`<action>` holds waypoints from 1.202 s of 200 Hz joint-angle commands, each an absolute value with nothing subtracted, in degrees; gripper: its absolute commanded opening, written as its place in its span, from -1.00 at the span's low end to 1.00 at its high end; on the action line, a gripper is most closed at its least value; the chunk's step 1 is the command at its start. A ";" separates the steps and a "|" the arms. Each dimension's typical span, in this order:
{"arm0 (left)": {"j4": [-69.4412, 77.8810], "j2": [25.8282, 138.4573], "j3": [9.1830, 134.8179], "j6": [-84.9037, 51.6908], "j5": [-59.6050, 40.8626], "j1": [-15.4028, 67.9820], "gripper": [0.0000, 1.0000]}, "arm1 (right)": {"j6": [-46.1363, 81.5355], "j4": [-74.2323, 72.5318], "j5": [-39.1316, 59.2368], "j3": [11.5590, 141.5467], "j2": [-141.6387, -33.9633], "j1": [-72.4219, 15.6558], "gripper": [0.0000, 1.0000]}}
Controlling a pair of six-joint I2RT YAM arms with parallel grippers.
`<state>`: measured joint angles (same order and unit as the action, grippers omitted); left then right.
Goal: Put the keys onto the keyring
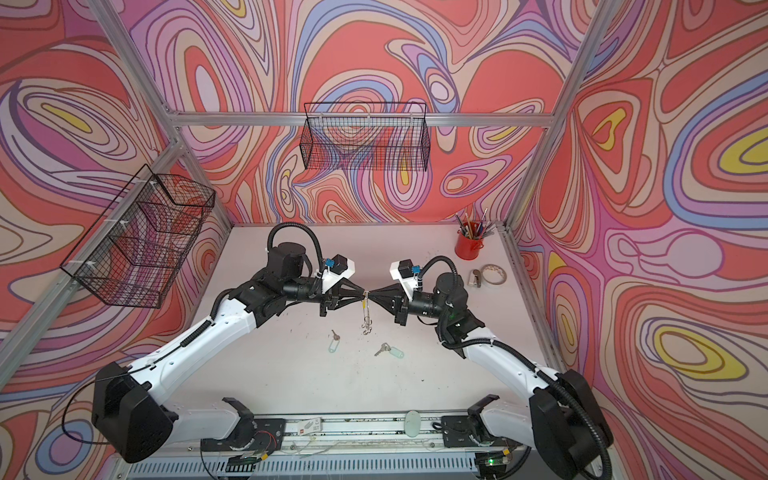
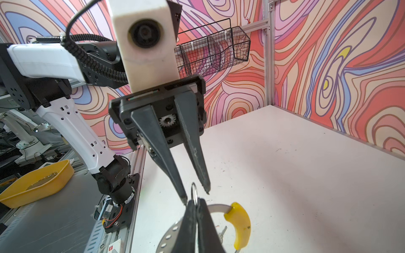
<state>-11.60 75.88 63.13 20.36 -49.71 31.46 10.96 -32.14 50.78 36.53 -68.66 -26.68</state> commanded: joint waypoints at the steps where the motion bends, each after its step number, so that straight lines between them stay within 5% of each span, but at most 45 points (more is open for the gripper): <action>1: -11.25 76.57 64.90 20.93 -50.99 31.55 -0.82 | 10.38 -33.45 50.59 36.46 -68.11 -26.82 -1.00; 68: -7.66 76.57 62.91 16.58 -54.42 31.56 -1.00 | 10.55 -32.22 50.32 36.91 -67.94 -26.90 -1.00; 78: -2.56 75.76 60.73 12.30 -51.98 31.55 -1.00 | 11.38 -31.39 48.42 37.21 -67.61 -26.89 -0.60; 122: 0.00 71.46 57.99 0.06 -39.91 31.55 -1.00 | 13.36 -23.83 31.98 35.73 -61.24 -26.79 0.30; 138: -1.49 69.81 57.25 -1.78 -38.35 31.55 -1.00 | 14.00 -19.17 28.02 36.16 -59.43 -26.79 0.96; 205: -16.45 68.43 61.90 -10.72 -23.40 31.55 -1.00 | 15.38 -17.40 7.70 30.39 -49.93 -26.78 0.96; 240: -23.20 69.37 64.76 -14.66 -18.35 31.60 -1.00 | 20.11 -2.58 4.76 36.98 -54.50 -26.79 0.96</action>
<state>-16.12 68.75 61.32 -10.48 -23.88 31.55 16.38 -12.88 10.48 33.12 -51.92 -26.74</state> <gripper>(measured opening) 0.048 0.981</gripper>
